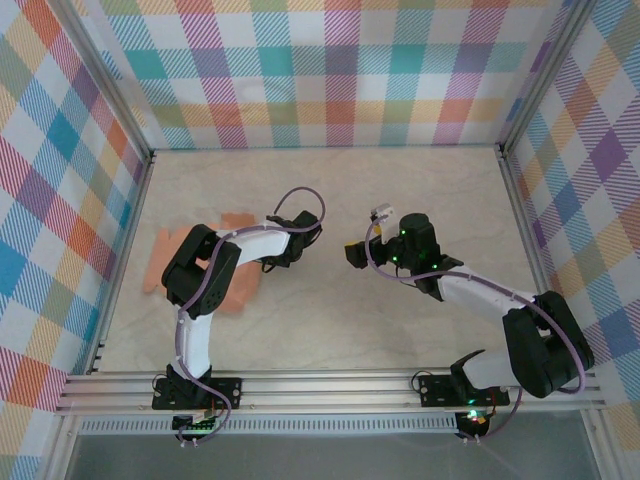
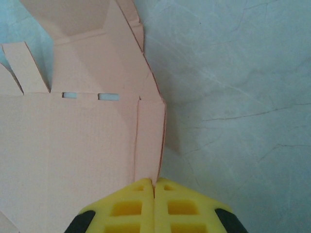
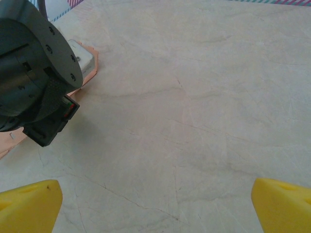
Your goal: Fold the paper box
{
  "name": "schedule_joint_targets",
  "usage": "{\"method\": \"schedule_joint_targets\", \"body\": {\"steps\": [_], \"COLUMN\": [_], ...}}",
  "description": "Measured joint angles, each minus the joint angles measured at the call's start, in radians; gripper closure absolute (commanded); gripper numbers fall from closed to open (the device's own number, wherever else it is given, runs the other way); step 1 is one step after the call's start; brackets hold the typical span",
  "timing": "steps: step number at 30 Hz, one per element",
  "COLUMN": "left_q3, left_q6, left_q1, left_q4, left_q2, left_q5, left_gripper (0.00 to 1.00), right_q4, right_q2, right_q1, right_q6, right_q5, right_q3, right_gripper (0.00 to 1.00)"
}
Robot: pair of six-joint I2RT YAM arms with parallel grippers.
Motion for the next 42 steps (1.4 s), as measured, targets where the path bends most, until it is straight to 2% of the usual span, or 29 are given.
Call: {"method": "schedule_joint_targets", "body": {"steps": [6,12,27,30,35,38,42], "left_q3": [0.074,0.241,0.554,0.576,0.577,0.57,0.487], "left_q6": [0.001,0.018,0.056,0.065,0.079,0.083,0.078], "left_q1": [-0.022,-0.105,-0.309,-0.341,-0.341,-0.341,-0.339], "left_q4": [-0.034,-0.039,-0.068,-0.068,-0.066,-0.062,-0.03], "left_q2": [0.001,0.037,0.266,0.283,0.286,0.28,0.198], "left_q5": [0.019,0.051,0.142,0.166,0.185,0.184,0.187], "left_gripper": [1.0,1.0,1.0,0.9,0.52,0.38,0.25], "right_q4": [0.013,0.012,-0.23,-0.284,-0.29,-0.288,-0.272], "right_q2": [0.0,-0.037,-0.507,-0.542,-0.53,-0.511,-0.471], "right_q1": [-0.011,-0.052,-0.144,-0.154,-0.156,-0.156,-0.156], "right_q6": [0.068,0.134,0.163,0.153,0.153,0.179,0.225], "right_q5": [0.023,0.052,0.254,0.279,0.282,0.282,0.274], "right_q3": [0.0,-0.038,-0.19,-0.199,-0.199,-0.199,-0.198], "right_gripper": [0.0,0.0,0.0,0.0,0.0,0.0,0.0]}}
